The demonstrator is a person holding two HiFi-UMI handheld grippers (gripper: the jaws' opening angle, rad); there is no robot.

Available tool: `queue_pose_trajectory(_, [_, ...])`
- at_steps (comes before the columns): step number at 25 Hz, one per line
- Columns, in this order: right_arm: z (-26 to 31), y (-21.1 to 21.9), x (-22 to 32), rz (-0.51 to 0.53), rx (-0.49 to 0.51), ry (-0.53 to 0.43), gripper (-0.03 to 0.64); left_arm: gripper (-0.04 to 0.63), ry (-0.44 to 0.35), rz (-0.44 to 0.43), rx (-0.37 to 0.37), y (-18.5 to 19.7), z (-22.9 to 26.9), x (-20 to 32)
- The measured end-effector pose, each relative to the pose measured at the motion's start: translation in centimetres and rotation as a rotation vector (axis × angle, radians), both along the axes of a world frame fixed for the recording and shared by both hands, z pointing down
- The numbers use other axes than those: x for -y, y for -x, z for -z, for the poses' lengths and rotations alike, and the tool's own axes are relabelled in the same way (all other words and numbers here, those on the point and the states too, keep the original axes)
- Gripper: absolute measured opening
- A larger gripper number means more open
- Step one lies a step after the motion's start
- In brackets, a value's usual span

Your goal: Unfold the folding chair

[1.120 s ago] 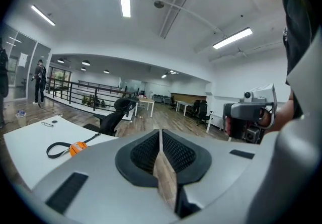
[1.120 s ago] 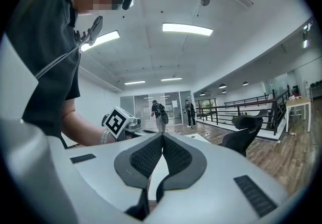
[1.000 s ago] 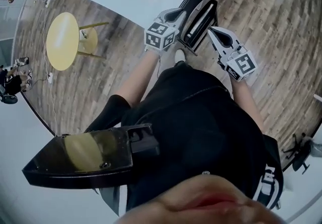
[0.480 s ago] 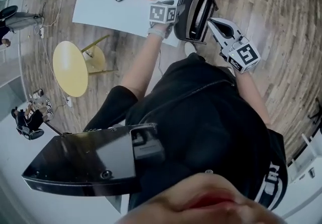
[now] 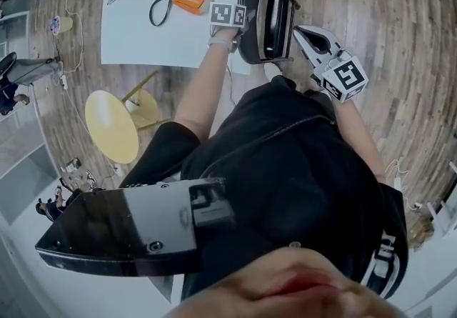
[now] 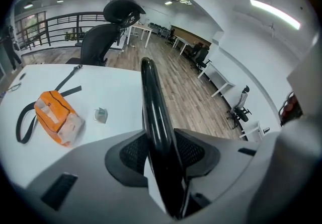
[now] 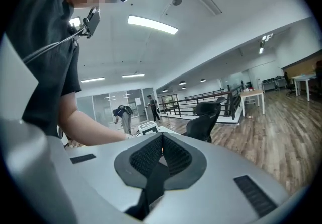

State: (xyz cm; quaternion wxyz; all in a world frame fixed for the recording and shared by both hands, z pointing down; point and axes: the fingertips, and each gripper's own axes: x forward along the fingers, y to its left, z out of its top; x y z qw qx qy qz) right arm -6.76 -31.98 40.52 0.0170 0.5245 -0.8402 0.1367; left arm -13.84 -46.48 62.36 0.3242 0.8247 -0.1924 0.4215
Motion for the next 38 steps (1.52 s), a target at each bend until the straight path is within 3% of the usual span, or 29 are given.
queue_pose_trajectory(2, [-0.9,-1.2,0.0,-0.063,0.048,0.043,0.008,0.101,0.012,0.001,-0.001,-0.4,-0.1,0.0])
queue_pose_trajectory(8, [-8.2,-3.9,1.1,-0.217,0.131,0.246,0.008,0.070,0.039,0.098,0.028,-0.3,-0.1,0.0])
queue_pose_trajectory(14, [-20.2,-1.3,4.3,-0.192,0.330,0.512,0.009,0.066,0.021,0.104,0.049,-1.4,0.9,-0.8])
queue_pose_trajectory(16, [-24.2,-1.3,4.8,-0.238,0.336,0.589,0.017,0.066,0.008,0.085,0.051,-2.9,1.5,-1.7])
queue_pose_trajectory(18, [-28.1,-2.1,4.8,-0.311,0.273,0.662,0.124,0.067,-0.001,0.078,0.049,-4.1,2.0,-2.7])
queue_pose_trajectory(19, [-30.0,-2.4,4.8,-0.339,0.246,0.699,0.213,0.067,-0.007,0.082,0.048,-4.4,2.2,-3.1])
queue_pose_trajectory(22, [-34.5,-3.8,4.5,-0.421,0.216,0.795,0.268,0.069,-0.025,0.077,0.052,-5.3,2.4,-3.9])
queue_pose_trajectory(25, [-37.0,-5.0,4.4,-0.472,0.150,0.840,0.290,0.072,-0.034,0.065,0.048,-6.1,2.6,-4.5])
queue_pose_trajectory(29, [-38.5,-4.7,6.0,-0.506,0.169,0.840,0.314,0.072,-0.062,0.079,0.034,-6.6,2.8,-4.5])
queue_pose_trajectory(34, [-39.8,0.0,6.7,-0.429,0.268,0.899,0.328,0.072,-0.088,0.080,0.009,-7.3,2.7,-5.7])
queue_pose_trajectory(38, [-41.0,1.2,7.3,-0.403,0.290,0.915,0.328,0.072,-0.089,0.114,0.001,-7.2,3.0,-5.7])
